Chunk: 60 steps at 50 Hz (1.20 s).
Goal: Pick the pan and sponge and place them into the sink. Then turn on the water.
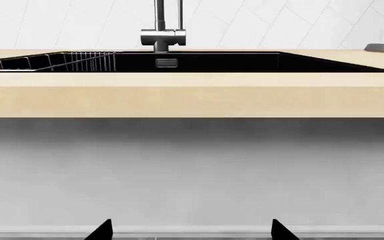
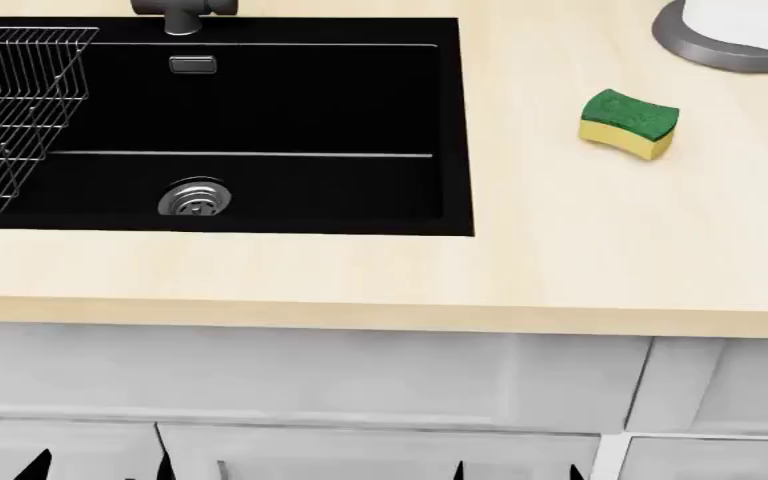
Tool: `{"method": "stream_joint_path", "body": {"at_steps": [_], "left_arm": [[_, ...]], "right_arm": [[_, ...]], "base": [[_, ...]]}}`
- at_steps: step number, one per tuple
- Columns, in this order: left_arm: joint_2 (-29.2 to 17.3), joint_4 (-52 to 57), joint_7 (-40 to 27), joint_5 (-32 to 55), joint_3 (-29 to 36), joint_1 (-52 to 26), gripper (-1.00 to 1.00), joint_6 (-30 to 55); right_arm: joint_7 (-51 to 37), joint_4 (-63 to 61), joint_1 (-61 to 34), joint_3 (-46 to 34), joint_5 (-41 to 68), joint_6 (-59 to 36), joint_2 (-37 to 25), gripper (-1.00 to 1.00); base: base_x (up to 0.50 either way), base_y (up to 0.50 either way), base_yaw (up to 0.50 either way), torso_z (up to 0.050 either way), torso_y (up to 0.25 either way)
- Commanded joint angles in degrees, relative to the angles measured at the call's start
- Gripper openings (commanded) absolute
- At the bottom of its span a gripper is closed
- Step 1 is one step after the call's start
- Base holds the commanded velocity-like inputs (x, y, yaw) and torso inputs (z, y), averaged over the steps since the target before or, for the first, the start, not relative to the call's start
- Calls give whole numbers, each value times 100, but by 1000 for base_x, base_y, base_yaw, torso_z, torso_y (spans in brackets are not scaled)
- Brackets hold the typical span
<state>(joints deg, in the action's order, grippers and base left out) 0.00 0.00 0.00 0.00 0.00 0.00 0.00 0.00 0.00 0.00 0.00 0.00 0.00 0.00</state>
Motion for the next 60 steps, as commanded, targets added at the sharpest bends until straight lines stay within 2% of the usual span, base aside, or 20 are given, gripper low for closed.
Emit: {"method": "stream_joint_path", "body": {"at_steps": [1,36,60], "left_arm": [[-110,24,-99,86,75,22,100,-2],[-441,-25,-562,304,579,-73,100,116],[-592,-108,-716,492,721,-101,100,24]], "right_arm": [[-118,6,-12,-131,52,-75,-93,100],[-550,-42,-25,-556,424,-145,-463,100],[-687,-32,-68,-813,471,-190,-641,100]], "base": [[0,0,0,0,0],[0,-5,0,0,0],[13,-423,0,0,0]]}}
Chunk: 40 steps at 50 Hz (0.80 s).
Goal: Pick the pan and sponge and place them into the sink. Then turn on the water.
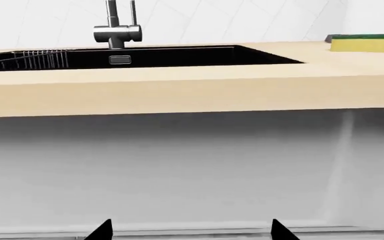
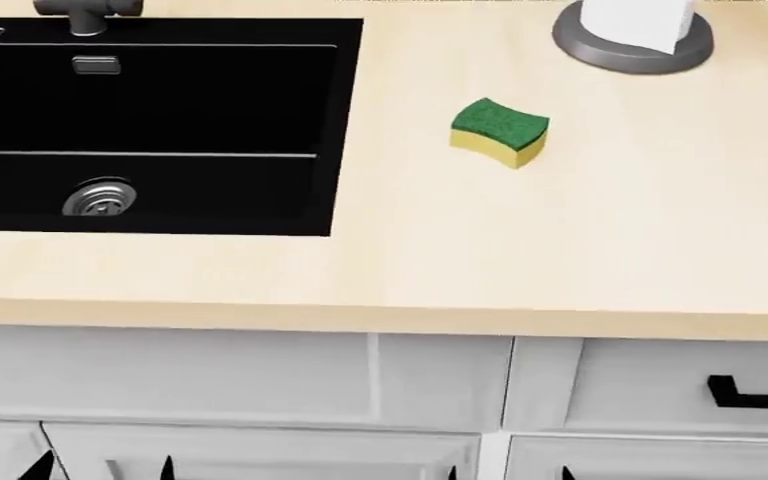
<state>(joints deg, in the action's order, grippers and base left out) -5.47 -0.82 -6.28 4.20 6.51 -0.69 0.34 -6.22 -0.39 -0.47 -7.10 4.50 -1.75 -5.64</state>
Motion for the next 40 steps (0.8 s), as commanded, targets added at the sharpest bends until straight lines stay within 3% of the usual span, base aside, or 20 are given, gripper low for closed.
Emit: {"method": "stream_joint_path", "body": {"at_steps": [1,11,24,40], "left_arm": [[-43,-26,-103,61,89,-40,100,-7],[-128,-29,-144,138,117,1,100,-107],[-209,-14,-171,271,120,63,100,-304],[-207,-8,-246,304,276,-4,100,-294]], "right_arm": [[-70,10,-23,-112,24,-11,-83,100],[-81,4,-25,-239,-1,40,-156,100],[-205,12,-65,-305,-12,-80,-206,100],[-298,17,-83,-368,40,-129,-255,100]], "base": [[70,-500,0,0,0],[159,-457,0,0,0],[160,-23,0,0,0],[0,0,0,49,0]]}}
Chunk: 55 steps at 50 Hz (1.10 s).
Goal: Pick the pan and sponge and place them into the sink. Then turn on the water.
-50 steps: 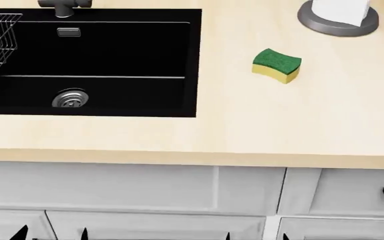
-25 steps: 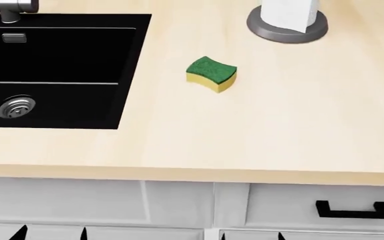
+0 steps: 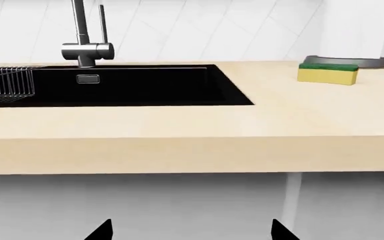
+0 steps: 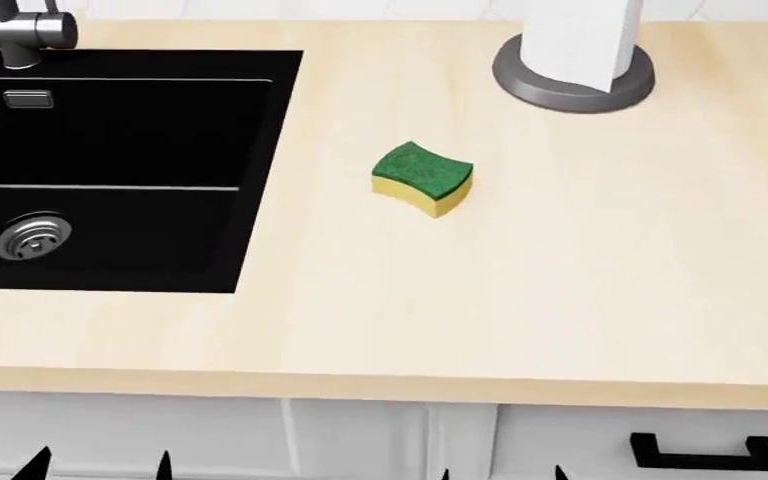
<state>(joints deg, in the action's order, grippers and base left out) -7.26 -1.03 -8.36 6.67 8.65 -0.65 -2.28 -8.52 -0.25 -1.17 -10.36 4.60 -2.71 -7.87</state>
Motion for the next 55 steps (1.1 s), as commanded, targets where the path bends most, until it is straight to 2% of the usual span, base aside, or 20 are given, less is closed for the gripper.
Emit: {"method": "stream_joint_path", "body": {"at_steps": [1,22,33,41,42,44,46,47,48,50,52,55], "left_arm": [[-32,14,-44,56,73,-7,100,-34],[-179,31,-31,193,119,52,100,-130],[-138,-9,-218,50,271,-71,100,199],[-163,64,-205,187,249,-45,100,125],[-153,184,-73,484,188,5,100,180],[-167,272,-11,517,256,25,100,211],[-180,374,-72,611,199,1,100,395],[-171,582,-82,925,110,-26,100,779],[-298,769,-261,441,308,-96,100,907],[-394,1052,-144,660,284,-191,100,1233],[-573,1590,-250,1084,1,-389,100,2076],[-812,2324,-358,1209,4,-601,100,2818]], "right_arm": [[-72,5,-15,-46,34,-35,-35,100],[-146,3,-19,-106,146,-5,-92,100],[-178,19,-21,-132,207,42,-117,100],[-217,31,-33,-128,267,69,-123,100],[-191,6,-26,-125,313,71,-125,100],[-137,-85,-5,-34,524,78,-123,100],[-329,-482,-34,-151,166,-315,-254,100],[-308,-850,-16,-61,312,-436,-316,100],[-284,-1165,-64,5,426,-748,-410,100],[-16,-1428,-209,206,1009,-1170,-518,100],[-243,-2135,-280,430,1079,-1729,-747,100],[-371,-2692,-351,541,1216,-2294,-912,100]], "base": [[0,0,0,50,0],[0,0,0,50,0],[0,0,0,0,0],[0,0,0,0,0],[0,0,0,0,0],[0,0,0,0,0],[0,0,0,0,0],[0,0,0,0,0],[0,0,0,0,0],[0,0,0,0,0],[0,0,0,0,0],[0,0,0,0,0]]}}
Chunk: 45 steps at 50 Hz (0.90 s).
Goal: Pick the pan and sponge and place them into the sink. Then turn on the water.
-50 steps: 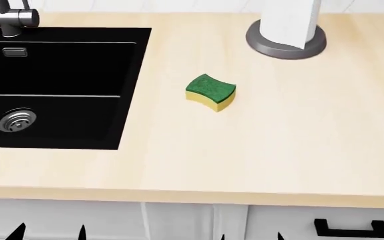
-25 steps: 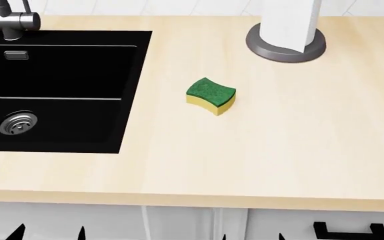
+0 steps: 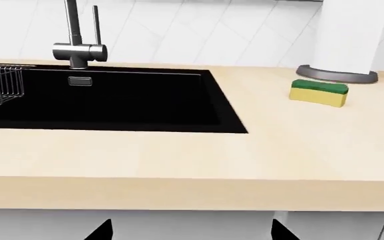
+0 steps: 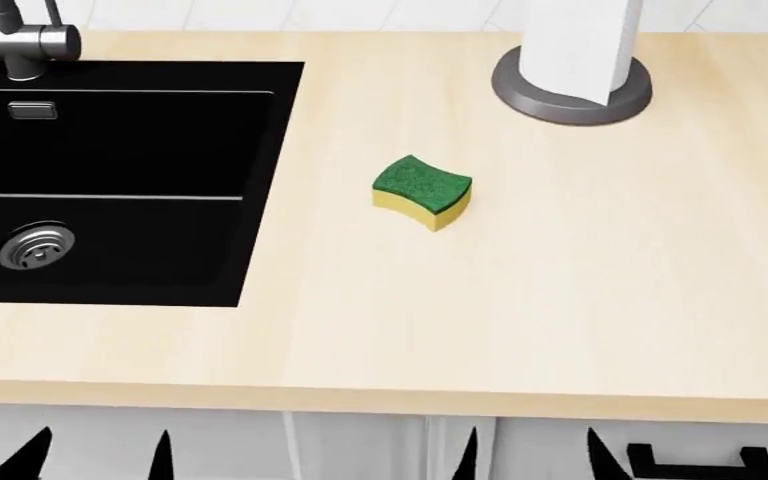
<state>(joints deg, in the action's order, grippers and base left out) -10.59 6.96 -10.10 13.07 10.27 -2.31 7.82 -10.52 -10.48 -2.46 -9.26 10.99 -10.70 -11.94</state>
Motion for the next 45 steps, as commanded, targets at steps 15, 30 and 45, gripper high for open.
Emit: {"method": "stream_joint_path", "body": {"at_steps": [15,30,45], "left_arm": [[-1196,2800,-343,1916,-932,-2197,100,4655],[-1732,1636,217,2111,-669,-4077,100,5366],[-1859,1170,428,2185,-494,-4696,100,5654]], "right_arm": [[-184,-3346,-2286,1431,2201,-4885,-1489,100],[493,-1909,-4494,1408,2932,-5864,-1899,100],[889,-1418,-4896,990,2982,-5859,-2025,100]], "base": [[0,0,0,0,0],[0,0,0,0,0],[180,55,0,0,0]]}}
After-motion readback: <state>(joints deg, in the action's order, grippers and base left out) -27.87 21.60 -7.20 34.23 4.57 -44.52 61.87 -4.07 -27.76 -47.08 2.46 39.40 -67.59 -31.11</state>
